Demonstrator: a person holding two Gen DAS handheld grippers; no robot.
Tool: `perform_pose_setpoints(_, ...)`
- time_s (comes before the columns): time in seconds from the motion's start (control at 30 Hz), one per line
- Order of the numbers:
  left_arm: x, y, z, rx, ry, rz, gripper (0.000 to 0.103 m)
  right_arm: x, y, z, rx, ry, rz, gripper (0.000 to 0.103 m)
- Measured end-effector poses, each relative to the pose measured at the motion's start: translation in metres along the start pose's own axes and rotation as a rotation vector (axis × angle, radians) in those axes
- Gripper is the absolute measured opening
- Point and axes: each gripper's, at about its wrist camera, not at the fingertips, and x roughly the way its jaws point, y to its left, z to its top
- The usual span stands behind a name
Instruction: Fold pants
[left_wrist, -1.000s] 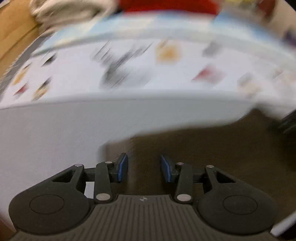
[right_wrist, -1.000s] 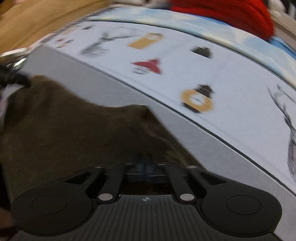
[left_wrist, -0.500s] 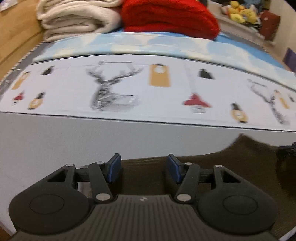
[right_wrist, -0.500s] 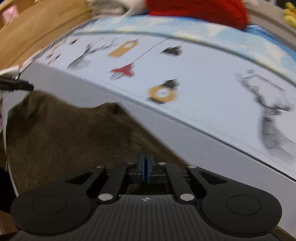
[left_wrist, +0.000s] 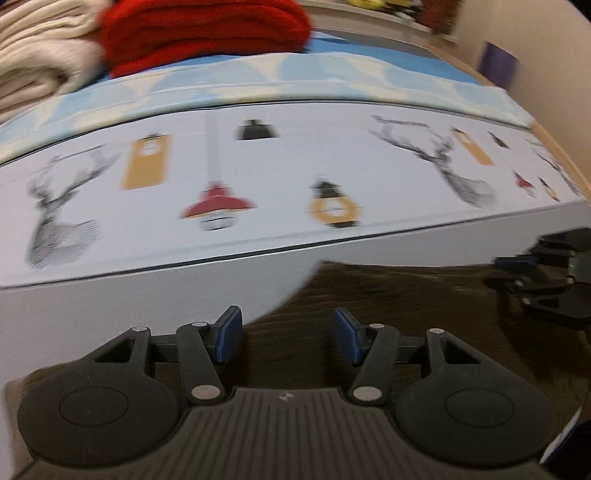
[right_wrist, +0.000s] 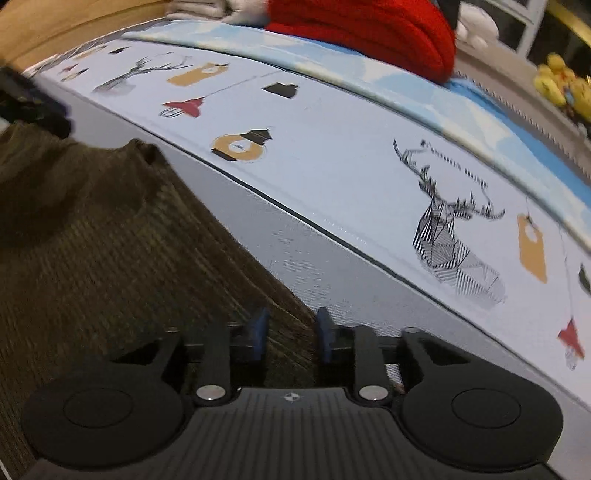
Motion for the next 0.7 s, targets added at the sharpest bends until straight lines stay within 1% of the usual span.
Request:
perform_pose_setpoints(0.03,0.005,-0.008,0.002,0.019,0.001,-0.017,0.061,-0.001,-0.002,-0.001,-0.001,-0.006,-0.002,0.013)
perform_pose_setpoints(0.1,0.017,-0.029,0.004,0.074,0.006,-0.026,0.062,-0.007,-0.013,-0.006,0.028,-0.021,-0.01,0.011)
perform_pose_setpoints(0.2,0.036,-0.051,0.004,0.156,0.017,0.028,0.063,-0.02,-0.035,-0.017,0.096,-0.048,-0.023,0.011)
perform_pose_setpoints(0.23,0.04,-0.055,0.004,0.166,0.019,0.036,0.063,-0.024,-0.043,-0.022,0.118,-0.053,-0.036,0.013)
perform_pose_setpoints(0.27,0.046,-0.057,0.005,0.171,0.024,0.046,0.063,-0.027,-0.051,-0.029,0.137,-0.051,-0.04,0.018)
perform_pose_setpoints(0.33,0.054,-0.059,0.009,0.177,0.023,0.086,0.063,-0.028,-0.063,-0.043,0.162,-0.03,-0.04,0.025)
perform_pose_setpoints(0.43,0.069,-0.05,0.015,0.145,0.03,0.156,0.032,-0.029,-0.069,-0.057,0.139,-0.027,-0.053,0.025)
perform_pose_setpoints(0.5,0.075,-0.044,0.019,0.079,0.045,0.156,0.031,-0.029,-0.066,-0.06,0.12,-0.035,-0.08,0.015)
perform_pose_setpoints(0.53,0.076,-0.046,0.019,0.082,0.047,0.171,0.031,-0.028,-0.066,-0.061,0.114,-0.036,-0.101,0.012)
perform_pose_setpoints(0.6,0.075,-0.056,0.02,0.118,0.035,0.216,0.031,-0.026,-0.066,-0.063,0.114,-0.036,-0.133,0.012)
perform_pose_setpoints(0.63,0.073,-0.06,0.022,0.111,0.024,0.23,0.032,-0.025,-0.066,-0.065,0.114,-0.034,-0.153,0.011)
perform_pose_setpoints(0.67,0.069,-0.061,0.025,0.09,0.009,0.232,0.032,-0.026,-0.068,-0.067,0.115,-0.032,-0.168,0.011)
perform_pose_setpoints(0.7,0.062,-0.062,0.028,0.064,-0.018,0.212,0.032,-0.029,-0.07,-0.069,0.129,-0.039,-0.17,0.011)
